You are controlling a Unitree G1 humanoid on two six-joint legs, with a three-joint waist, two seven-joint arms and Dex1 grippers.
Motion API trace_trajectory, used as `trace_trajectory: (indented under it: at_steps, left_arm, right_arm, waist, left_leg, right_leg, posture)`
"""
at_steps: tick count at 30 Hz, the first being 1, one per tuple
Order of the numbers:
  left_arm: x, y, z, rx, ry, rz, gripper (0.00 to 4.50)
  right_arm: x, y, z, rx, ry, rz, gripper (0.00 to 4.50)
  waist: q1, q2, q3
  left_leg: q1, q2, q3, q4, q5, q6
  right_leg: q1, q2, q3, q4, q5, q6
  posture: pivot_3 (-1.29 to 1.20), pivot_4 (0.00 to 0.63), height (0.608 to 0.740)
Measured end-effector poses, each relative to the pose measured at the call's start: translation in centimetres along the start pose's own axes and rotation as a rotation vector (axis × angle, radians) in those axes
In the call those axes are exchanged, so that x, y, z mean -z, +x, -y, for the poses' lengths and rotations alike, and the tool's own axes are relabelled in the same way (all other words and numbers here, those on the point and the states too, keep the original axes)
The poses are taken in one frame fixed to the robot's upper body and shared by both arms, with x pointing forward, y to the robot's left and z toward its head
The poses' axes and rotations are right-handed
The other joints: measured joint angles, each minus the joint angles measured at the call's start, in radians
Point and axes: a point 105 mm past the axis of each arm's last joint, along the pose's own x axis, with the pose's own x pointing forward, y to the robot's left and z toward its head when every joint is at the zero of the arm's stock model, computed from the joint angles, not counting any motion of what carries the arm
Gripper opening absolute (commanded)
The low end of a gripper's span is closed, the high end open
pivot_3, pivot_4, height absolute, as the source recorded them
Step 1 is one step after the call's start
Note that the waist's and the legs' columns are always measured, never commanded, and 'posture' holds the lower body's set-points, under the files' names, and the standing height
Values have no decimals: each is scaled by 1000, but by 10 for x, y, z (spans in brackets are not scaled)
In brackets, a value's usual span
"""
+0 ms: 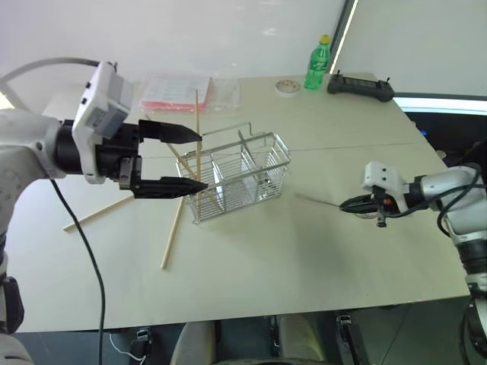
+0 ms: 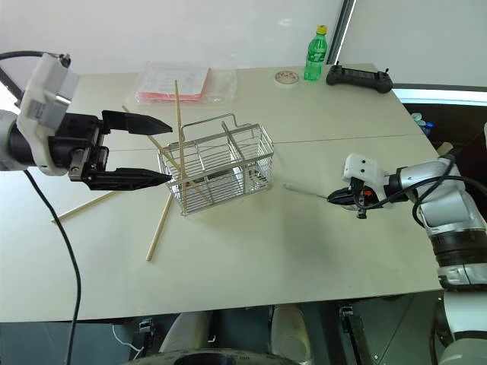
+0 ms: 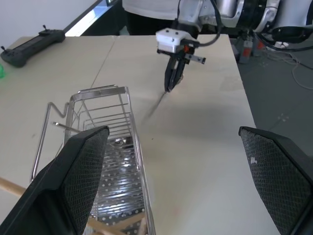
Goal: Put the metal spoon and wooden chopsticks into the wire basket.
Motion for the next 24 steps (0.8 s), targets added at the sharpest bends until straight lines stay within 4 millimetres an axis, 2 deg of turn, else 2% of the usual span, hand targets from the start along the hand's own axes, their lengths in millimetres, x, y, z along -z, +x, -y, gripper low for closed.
trace_trajectory:
  at_steps: [3,6,10,16,18,21,24]
  left_arm:
    - [-3,-1,-6,-9,10,15,4500]
    - [-3,-2,-12,-25,11,26,4500]
    - [-5,0,-14,-23,22,28,4500]
    - [-6,1,-18,-38,32,37,4500]
    - [-7,1,-19,-41,35,38,4500]
    - [-6,1,-21,-52,33,42,4500]
    - [-6,1,-23,-65,34,42,4500]
  right_arm:
    - [-28,-15,-2,61,4,125,44]
    - [-68,-24,-9,87,5,290,44]
    - [-112,-24,-30,32,-21,456,44]
    - [-177,-28,-32,61,7,723,44]
    - [-188,-26,-30,83,34,771,44]
    - [-210,-8,-30,84,111,866,44]
    - [-217,13,-32,78,167,876,44]
  waist:
    - [4,0,0]
    - [4,0,0]
    - [5,-2,1]
    - [3,-3,1]
    - [4,-3,0]
    - [2,-3,0]
    - [5,-3,0]
  left_leg:
    - [-1,0,0,0,0,0]
    - [-2,0,0,0,0,0]
    - [-3,0,-1,0,0,0]
    - [-3,0,-1,0,0,0]
    - [-3,0,-1,-1,0,0]
    - [-4,0,-1,-1,0,0]
    - [-5,0,-1,-1,0,0]
  right_leg:
    - [0,0,0,-1,0,0]
    - [0,0,0,-1,0,0]
    - [-1,0,0,-1,0,0]
    - [-2,0,0,-1,0,0]
    - [-2,0,0,-1,0,0]
    - [-4,0,0,0,1,0]
    - [-4,0,0,0,2,2]
  posture:
    - [0,150,690]
    - [0,150,690]
    - [0,150,690]
    - [0,150,690]
    - [0,150,690]
    - [0,150,690]
    - [0,150,690]
